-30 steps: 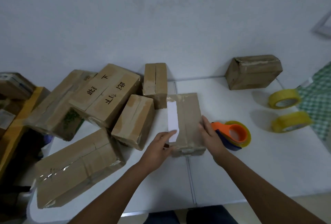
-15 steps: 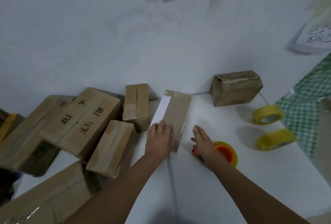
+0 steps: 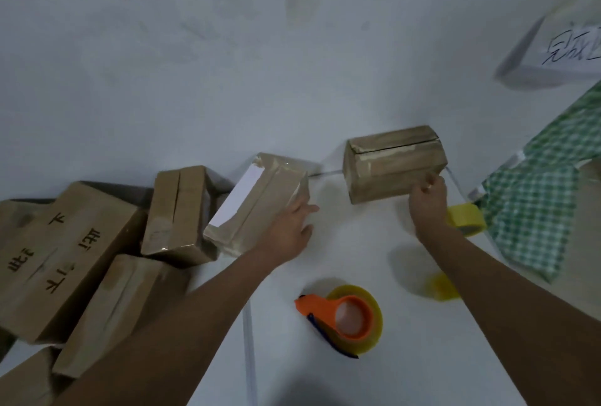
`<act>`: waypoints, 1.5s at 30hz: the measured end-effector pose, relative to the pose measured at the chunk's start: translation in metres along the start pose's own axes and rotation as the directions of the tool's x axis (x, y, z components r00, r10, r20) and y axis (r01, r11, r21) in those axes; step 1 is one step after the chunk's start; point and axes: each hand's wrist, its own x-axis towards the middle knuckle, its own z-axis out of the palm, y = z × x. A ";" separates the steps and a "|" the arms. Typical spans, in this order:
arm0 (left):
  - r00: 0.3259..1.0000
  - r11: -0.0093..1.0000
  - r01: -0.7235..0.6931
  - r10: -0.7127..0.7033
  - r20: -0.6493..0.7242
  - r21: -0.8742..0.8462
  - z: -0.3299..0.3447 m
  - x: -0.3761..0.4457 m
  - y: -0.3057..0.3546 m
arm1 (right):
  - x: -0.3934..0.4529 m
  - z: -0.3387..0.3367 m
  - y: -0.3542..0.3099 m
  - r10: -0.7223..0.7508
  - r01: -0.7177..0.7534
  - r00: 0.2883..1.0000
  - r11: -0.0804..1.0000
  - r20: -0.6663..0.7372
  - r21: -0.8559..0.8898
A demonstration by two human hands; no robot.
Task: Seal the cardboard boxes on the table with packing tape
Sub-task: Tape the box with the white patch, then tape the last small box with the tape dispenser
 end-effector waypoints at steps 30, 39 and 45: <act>0.855 0.704 0.102 -0.424 -0.300 -0.703 -0.086 -0.053 0.094 | -0.116 -0.012 -0.072 -0.047 0.128 0.974 0.919 -0.220 0.372; 0.773 0.704 -0.009 -0.445 -0.451 -0.710 -0.107 -0.227 0.050 | -0.275 0.014 -0.063 -0.073 0.148 0.983 0.867 -0.171 0.477; 0.779 0.721 0.090 -0.481 -0.402 -0.687 -0.056 -0.315 -0.021 | -0.353 0.042 0.003 -0.018 0.051 0.996 0.927 -0.091 0.371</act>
